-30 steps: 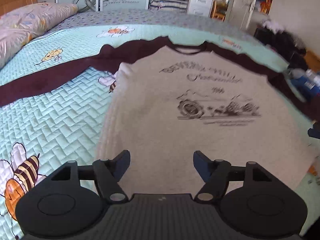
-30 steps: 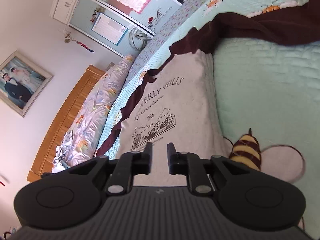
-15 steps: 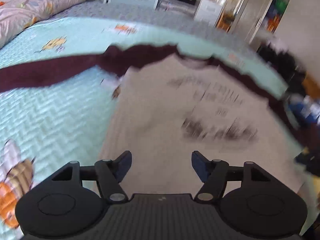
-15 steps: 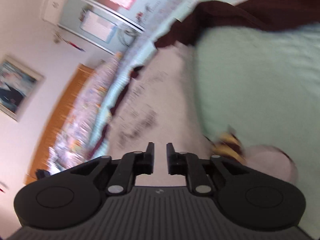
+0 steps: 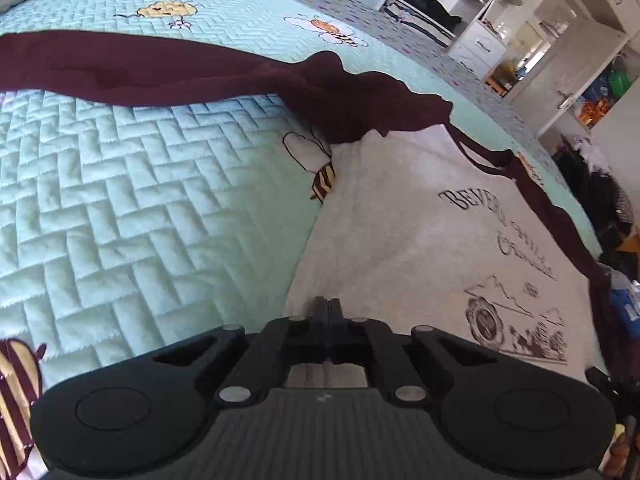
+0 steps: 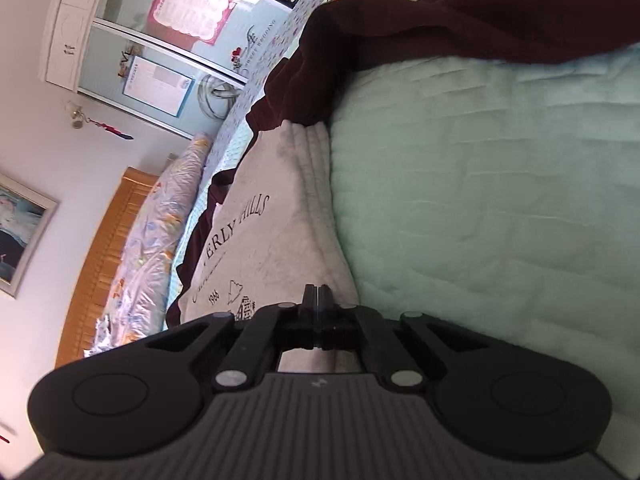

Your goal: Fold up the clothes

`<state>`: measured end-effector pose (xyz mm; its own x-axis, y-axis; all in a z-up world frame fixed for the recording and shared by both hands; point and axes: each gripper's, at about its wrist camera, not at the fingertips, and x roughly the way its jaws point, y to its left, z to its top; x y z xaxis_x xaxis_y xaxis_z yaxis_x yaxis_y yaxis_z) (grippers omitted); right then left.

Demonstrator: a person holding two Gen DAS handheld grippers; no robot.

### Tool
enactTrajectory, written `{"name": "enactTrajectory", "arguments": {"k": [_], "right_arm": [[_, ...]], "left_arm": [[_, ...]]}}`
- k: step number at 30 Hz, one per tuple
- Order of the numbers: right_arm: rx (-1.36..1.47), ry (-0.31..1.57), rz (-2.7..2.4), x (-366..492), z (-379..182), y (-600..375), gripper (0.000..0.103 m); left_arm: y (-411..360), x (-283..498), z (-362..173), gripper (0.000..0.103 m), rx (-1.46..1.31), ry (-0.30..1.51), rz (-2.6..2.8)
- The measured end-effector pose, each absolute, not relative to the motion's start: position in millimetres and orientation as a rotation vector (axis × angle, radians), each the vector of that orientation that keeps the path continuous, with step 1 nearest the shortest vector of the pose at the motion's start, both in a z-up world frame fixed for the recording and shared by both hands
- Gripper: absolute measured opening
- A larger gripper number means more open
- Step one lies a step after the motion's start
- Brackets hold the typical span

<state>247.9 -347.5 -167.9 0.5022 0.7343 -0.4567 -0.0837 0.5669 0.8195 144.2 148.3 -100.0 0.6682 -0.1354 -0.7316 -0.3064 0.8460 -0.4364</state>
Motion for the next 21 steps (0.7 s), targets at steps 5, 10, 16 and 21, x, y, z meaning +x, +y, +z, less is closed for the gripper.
{"name": "enactTrajectory", "arguments": {"k": [5, 10, 16, 21], "right_arm": [[0.821, 0.816, 0.662, 255, -131, -329, 0.011], [0.891, 0.808, 0.671, 289, -141, -312, 0.023], [0.801, 0.929, 0.555, 298, -176, -308, 0.000], [0.755, 0.933, 0.573, 297, -159, -307, 0.006]], "left_arm": [[120, 152, -62, 0.061, -0.508, 0.779, 0.036], [81, 204, -53, 0.084, -0.412, 0.717, -0.053], [87, 224, -95, 0.066, -0.266, 0.858, 0.092], [91, 209, -79, 0.065, -0.335, 0.874, 0.107]]}}
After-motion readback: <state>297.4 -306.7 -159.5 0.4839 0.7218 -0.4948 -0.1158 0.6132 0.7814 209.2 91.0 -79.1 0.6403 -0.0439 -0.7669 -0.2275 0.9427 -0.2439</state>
